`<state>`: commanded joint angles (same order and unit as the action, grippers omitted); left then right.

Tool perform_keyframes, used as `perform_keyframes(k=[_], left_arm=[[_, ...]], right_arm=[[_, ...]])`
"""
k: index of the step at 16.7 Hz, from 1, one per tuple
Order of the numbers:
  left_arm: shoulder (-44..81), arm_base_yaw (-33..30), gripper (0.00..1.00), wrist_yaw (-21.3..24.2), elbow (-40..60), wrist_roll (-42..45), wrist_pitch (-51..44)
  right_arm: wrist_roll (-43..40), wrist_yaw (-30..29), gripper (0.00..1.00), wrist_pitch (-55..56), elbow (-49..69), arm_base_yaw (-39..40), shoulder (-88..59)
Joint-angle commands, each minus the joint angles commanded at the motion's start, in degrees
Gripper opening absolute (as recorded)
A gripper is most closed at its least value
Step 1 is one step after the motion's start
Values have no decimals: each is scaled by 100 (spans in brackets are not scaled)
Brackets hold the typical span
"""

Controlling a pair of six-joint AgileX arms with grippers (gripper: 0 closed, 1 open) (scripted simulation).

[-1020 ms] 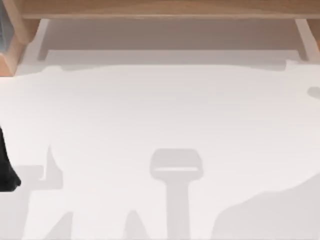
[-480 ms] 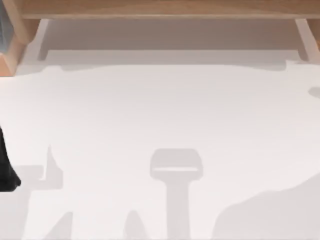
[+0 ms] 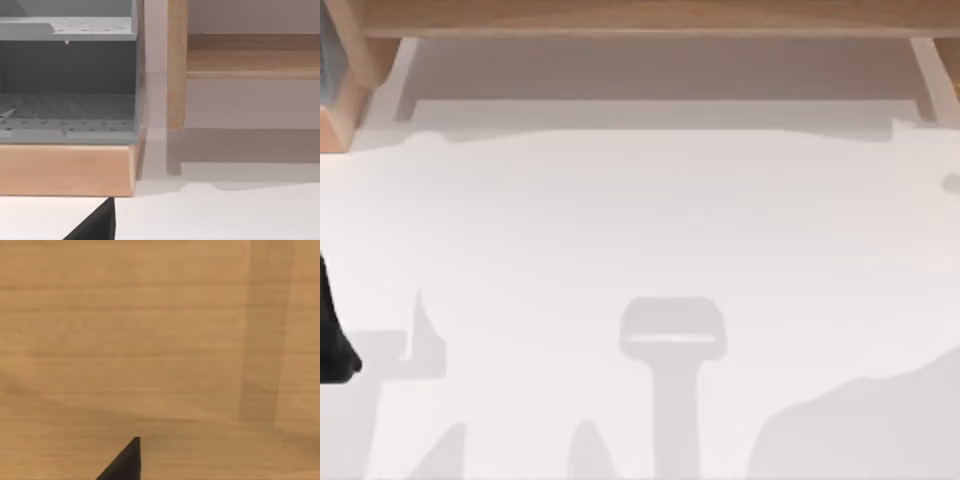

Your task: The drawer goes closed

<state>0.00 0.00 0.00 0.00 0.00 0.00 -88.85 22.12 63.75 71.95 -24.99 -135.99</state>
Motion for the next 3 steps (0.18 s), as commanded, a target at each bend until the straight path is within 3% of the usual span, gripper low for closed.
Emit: perform_keyframes(k=[3], left_arm=[[0,0,100,0,0,0,0]], right_arm=[[0,0,100,0,0,0,0]])
